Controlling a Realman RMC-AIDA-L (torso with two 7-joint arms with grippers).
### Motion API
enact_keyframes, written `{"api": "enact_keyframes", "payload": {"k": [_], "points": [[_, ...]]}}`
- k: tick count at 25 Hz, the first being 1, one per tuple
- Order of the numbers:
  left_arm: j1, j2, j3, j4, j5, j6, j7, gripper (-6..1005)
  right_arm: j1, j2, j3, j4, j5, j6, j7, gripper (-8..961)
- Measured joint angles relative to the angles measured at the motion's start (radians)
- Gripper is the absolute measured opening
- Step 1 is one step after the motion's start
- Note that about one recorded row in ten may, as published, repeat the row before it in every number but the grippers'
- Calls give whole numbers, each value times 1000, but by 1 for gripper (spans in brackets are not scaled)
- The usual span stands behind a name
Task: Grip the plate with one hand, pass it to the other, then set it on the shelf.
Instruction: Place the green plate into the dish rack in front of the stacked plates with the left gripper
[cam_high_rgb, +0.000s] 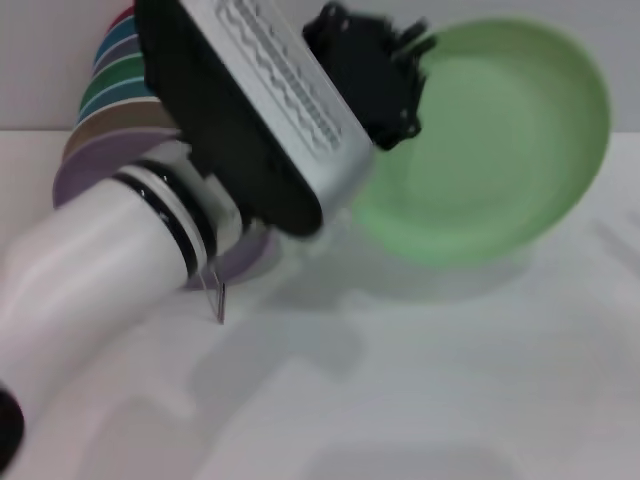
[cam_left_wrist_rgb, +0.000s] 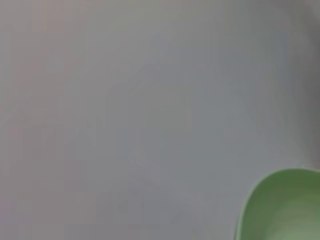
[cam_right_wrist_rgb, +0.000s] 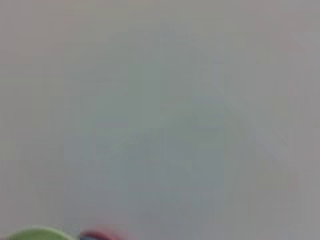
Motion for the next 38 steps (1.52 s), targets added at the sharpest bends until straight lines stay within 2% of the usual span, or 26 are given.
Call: {"api": "enact_keyframes", "payload": {"k": [3,5,8,11,13,14,16,18,21,22,24,26,28,34,38], "points": [[46,2,88,6,8,247,84,72,29,-3,78,-78,8,56,-35,610],[70,12,130,27,32,429,80,75,31,-3,84,-88,9,61,-46,633],[95,55,175,82,129,667,-11,80,37,-4,89,-112,11,65,-64,667],[102,113,173,207,307,950,-256,85,50,-7,90,-138,6,66,-69,678],[96,129,123,340,412,1160,-494,88,64,-9,90,-150,1,67,-70,678],[82,128,81,439,438,1282,-624,90,64,-9,90,-150,1,67,-70,678],[52,120,33,576,446,1423,-745,93,70,-10,87,-151,1,67,-71,678],[-7,106,-16,771,447,1554,-813,96,76,-11,82,-154,1,69,-71,678],[-96,100,-48,1019,448,1698,-820,101,81,-11,81,-158,1,75,-71,677],[-96,100,-48,1019,448,1698,-820,103,83,-11,81,-160,1,79,-71,677],[-202,98,-65,1304,449,1846,-844,106,88,-11,80,-162,1,87,-71,677],[-234,98,-67,1389,448,1884,-864,109,90,-10,80,-162,1,92,-71,677],[-250,100,-68,1443,448,1906,-872,112,92,-9,79,-163,1,98,-72,677],[-257,124,-55,1523,449,1914,-863,122,95,-7,76,-164,1,123,-74,677],[-266,128,-53,1575,450,1911,-859,128,101,-6,68,-171,1,140,-82,677]]}}
